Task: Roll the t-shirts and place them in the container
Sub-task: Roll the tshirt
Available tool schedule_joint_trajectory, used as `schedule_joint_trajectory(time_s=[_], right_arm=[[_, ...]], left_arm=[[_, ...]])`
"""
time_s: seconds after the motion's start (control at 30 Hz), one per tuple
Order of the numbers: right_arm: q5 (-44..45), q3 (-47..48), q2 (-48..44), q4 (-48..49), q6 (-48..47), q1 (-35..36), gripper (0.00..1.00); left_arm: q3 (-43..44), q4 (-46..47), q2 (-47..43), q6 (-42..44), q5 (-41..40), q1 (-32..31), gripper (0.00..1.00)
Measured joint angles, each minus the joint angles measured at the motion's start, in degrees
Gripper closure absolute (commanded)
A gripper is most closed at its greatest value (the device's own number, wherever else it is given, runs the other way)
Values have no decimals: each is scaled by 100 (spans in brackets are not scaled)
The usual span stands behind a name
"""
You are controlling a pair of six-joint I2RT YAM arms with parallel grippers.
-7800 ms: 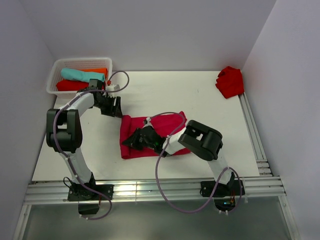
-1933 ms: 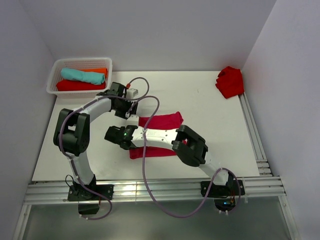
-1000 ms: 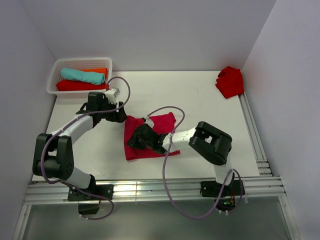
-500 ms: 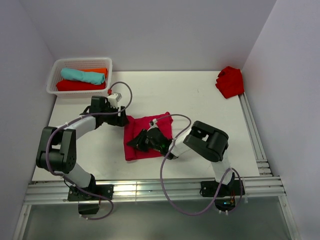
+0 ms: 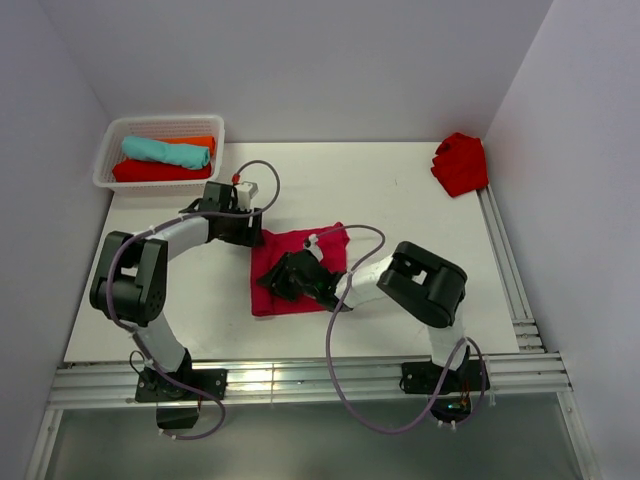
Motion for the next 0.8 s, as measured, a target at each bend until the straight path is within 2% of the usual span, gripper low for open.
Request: schedule_joint_trajectory(time_s=[0.27, 0.57, 0.8], right_arm=[[1051, 964, -343, -2227, -426, 334, 47], [2306, 2514, -372, -4656, -798, 839, 47], [2782, 3679, -92, -5552, -1154, 1075, 47]], left_arm=[[365, -345, 186, -50, -581, -291, 30], [435, -474, 190, -105, -820, -387, 31], [439, -481, 192, -111, -863, -409, 31]])
